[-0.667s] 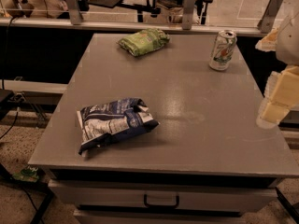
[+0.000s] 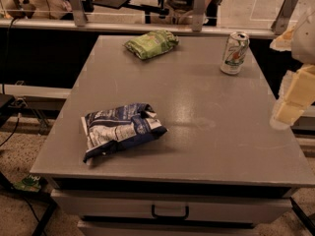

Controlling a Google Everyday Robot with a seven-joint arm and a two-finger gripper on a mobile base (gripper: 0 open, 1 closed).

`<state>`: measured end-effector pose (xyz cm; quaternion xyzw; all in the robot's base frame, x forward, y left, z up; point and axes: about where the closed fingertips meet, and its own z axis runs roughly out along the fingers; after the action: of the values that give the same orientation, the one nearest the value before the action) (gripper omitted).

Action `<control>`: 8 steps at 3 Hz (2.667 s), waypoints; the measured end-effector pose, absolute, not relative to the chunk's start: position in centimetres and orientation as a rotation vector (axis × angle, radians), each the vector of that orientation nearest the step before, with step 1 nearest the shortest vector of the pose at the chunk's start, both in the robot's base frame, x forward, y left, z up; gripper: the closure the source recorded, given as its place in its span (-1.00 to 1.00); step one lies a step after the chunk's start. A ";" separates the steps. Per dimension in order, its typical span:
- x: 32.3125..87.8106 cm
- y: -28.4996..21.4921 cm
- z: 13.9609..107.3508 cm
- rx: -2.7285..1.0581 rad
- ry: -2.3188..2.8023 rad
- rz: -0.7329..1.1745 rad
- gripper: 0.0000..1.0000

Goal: Move 7up can near green jalapeno chip bag

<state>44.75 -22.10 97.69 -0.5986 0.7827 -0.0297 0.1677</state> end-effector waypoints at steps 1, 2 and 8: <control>48.3 -23.8 97.0 -1.643 2.215 -0.041 -1.00; 52.0 -25.5 96.4 -1.590 2.198 -0.024 -1.00; 73.0 -27.7 90.1 -1.090 2.270 0.097 -1.00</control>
Offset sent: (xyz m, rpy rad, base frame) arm 0.1164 -0.0580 -0.0194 0.1453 -0.0710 -0.0691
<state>73.04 -27.70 90.07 -0.4116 0.8577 0.0367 0.3058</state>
